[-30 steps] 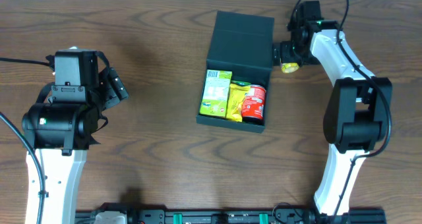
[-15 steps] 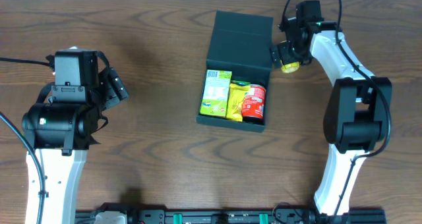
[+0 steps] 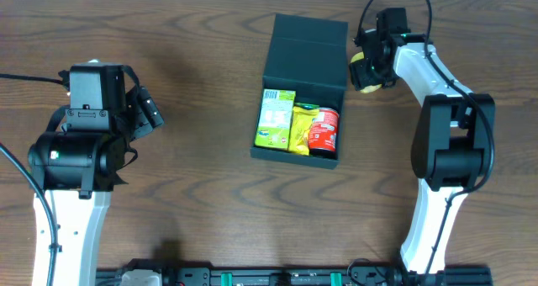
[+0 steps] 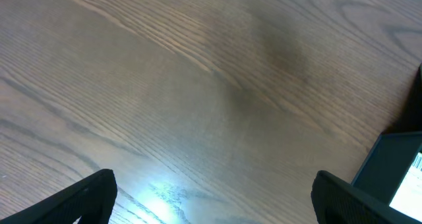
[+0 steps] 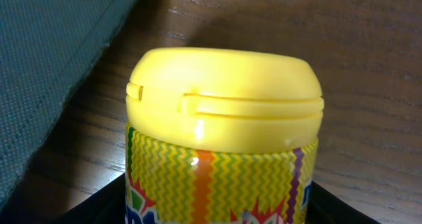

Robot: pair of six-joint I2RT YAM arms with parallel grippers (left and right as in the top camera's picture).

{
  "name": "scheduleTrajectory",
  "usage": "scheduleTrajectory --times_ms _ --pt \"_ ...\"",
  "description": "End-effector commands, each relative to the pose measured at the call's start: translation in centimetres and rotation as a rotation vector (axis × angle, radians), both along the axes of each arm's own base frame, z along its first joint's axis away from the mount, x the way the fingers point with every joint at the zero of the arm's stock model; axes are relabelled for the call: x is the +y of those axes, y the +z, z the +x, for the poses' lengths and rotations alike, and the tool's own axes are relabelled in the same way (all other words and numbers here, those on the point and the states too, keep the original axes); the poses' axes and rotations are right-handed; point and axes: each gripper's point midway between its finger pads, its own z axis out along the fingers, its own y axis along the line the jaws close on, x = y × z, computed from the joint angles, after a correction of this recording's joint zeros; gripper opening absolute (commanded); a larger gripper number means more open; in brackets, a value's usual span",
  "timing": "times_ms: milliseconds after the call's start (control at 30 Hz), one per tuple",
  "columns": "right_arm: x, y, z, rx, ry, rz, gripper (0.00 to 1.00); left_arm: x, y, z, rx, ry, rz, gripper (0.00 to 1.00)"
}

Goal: Pack container
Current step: 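Grasp the yellow bottle with the right gripper and lift it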

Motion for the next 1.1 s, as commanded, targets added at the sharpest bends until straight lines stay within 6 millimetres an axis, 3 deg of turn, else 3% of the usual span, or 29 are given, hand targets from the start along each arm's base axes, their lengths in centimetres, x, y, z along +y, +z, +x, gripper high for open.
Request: scheduleTrajectory --times_ms 0,333,500,733,933,1067 --pt "0.1 -0.9 -0.4 0.024 0.003 0.012 0.65 0.2 -0.4 -0.1 0.011 0.015 -0.005 0.95" --pt "0.0 -0.6 -0.8 0.036 -0.005 0.008 0.57 0.2 -0.4 -0.1 0.011 0.015 -0.005 0.95" --pt "-0.2 1.0 -1.0 0.023 -0.009 0.006 0.56 0.2 -0.4 -0.1 0.011 0.015 -0.005 0.95" --pt "-0.4 5.9 -1.4 -0.040 0.020 -0.003 0.58 0.2 -0.4 -0.1 0.011 0.015 -0.005 0.95" --pt "-0.3 11.9 -2.7 -0.118 0.057 -0.012 0.56 0.2 -0.4 -0.1 0.011 0.015 -0.005 0.95" --pt "1.6 15.6 -4.8 -0.151 0.168 0.029 0.56 0.2 -0.4 -0.1 0.011 0.015 -0.005 0.95"
